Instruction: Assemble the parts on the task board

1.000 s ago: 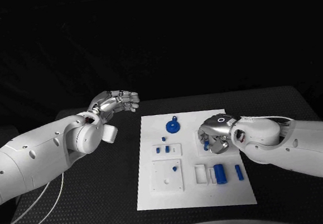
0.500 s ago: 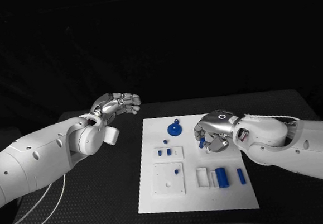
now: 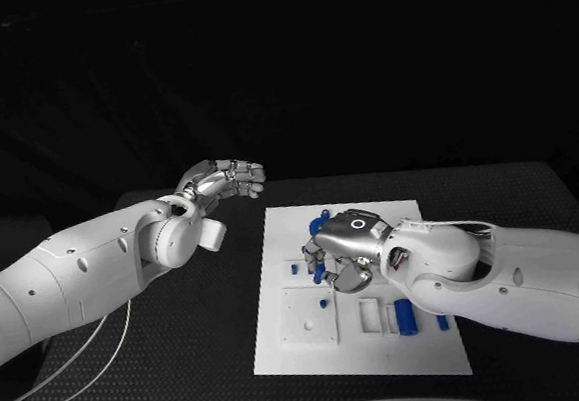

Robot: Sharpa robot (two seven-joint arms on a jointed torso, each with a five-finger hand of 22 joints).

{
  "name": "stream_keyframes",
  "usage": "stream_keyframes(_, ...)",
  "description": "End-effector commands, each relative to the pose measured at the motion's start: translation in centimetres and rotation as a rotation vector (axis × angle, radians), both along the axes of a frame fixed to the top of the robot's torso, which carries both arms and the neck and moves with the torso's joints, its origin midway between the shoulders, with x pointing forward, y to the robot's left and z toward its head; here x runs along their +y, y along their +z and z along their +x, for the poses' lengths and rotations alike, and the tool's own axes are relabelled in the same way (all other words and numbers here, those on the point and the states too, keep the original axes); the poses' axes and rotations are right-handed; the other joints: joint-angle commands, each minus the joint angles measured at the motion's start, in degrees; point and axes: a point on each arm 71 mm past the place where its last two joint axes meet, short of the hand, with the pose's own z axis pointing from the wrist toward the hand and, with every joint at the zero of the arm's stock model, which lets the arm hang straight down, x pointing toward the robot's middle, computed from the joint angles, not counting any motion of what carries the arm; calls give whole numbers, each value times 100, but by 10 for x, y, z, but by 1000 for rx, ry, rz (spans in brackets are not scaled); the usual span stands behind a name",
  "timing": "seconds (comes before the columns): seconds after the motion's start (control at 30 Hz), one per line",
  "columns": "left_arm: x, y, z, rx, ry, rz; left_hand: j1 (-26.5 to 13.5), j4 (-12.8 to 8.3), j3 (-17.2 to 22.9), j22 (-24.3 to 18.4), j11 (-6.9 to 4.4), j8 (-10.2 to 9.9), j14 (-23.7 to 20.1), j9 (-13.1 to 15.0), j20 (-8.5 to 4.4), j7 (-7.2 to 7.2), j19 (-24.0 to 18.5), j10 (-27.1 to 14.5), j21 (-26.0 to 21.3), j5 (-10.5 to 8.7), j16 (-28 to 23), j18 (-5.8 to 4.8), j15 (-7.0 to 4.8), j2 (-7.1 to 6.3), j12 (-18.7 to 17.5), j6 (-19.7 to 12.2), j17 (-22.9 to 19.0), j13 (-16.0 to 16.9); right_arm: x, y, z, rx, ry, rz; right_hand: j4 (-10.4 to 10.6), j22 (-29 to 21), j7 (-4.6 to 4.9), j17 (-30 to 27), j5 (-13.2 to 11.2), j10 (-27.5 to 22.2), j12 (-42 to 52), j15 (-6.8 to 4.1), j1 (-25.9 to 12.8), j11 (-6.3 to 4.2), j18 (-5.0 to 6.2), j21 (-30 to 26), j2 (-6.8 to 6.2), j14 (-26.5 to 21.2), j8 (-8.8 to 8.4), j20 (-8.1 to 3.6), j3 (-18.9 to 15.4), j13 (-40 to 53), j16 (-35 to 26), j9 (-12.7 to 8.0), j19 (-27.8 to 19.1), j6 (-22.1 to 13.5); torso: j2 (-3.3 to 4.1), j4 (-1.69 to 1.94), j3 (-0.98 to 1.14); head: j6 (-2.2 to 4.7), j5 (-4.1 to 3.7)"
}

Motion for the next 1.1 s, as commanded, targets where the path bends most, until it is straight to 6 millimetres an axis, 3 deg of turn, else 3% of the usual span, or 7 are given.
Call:
stream_keyframes(0.03,-5,1,0,-5,-13,-18,21,41,-2,9,7,29,44,-7,4,9,48,21,-32,16,-21,109,-7,43,8,-24,10,-9,4,-4,-5,-13,30,-1,-3,119,7,6,18,153,26,-38,-13,-7,121,35,60,-16,18,-9,47,108,23,6,29,42,2,19,-8,-27,44)
stream_keyframes(0.13,-8,1,1,-6,-14,-19,21,43,-2,10,6,31,46,-7,3,9,49,24,-33,16,-22,109,-8,46,9,-23,13,-10,8,-9,-9,-7,41,0,-5,118,7,6,18,152,24,-37,-14,-6,121,37,63,-18,17,-9,49,109,24,7,28,40,6,4,-10,-40,120)
stream_keyframes(0.23,-10,1,2,-5,-16,-20,20,45,-2,11,6,33,47,-7,3,8,50,26,-34,16,-24,108,-8,50,10,-22,16,-11,16,-15,-14,6,60,0,-7,118,7,7,18,152,24,-37,-14,-6,121,39,65,-19,17,-10,49,110,25,7,27,40,3,-7,-12,-66,139)
stream_keyframes(0.47,-15,0,3,-5,-24,-24,19,48,-3,13,6,34,48,-8,3,8,51,29,-36,15,-27,108,-9,54,11,-21,20,-13,31,-33,-27,40,93,-4,-11,117,7,8,18,151,22,-37,-16,-6,121,43,68,-21,16,-11,51,112,27,9,25,39,0,10,-2,-105,219)
stream_keyframes(0.53,-16,0,2,-5,-26,-24,19,48,-3,13,5,35,48,-8,3,7,50,30,-37,15,-28,108,-10,55,11,-21,22,-13,32,-38,-29,40,99,-14,-13,117,7,8,18,151,22,-37,-16,-6,121,44,70,-22,16,-12,51,112,28,9,25,39,-1,-1,0,-117,254)
stream_keyframes(1.1,-18,0,3,-3,-32,-27,18,49,-4,15,4,36,47,-10,2,7,49,31,-42,15,-35,106,-11,59,10,-23,28,-17,33,-61,-32,47,96,-64,-26,116,6,9,18,151,19,-37,-16,-6,121,52,75,-24,15,-14,54,116,33,12,20,41,3,-10,1,-178,337)
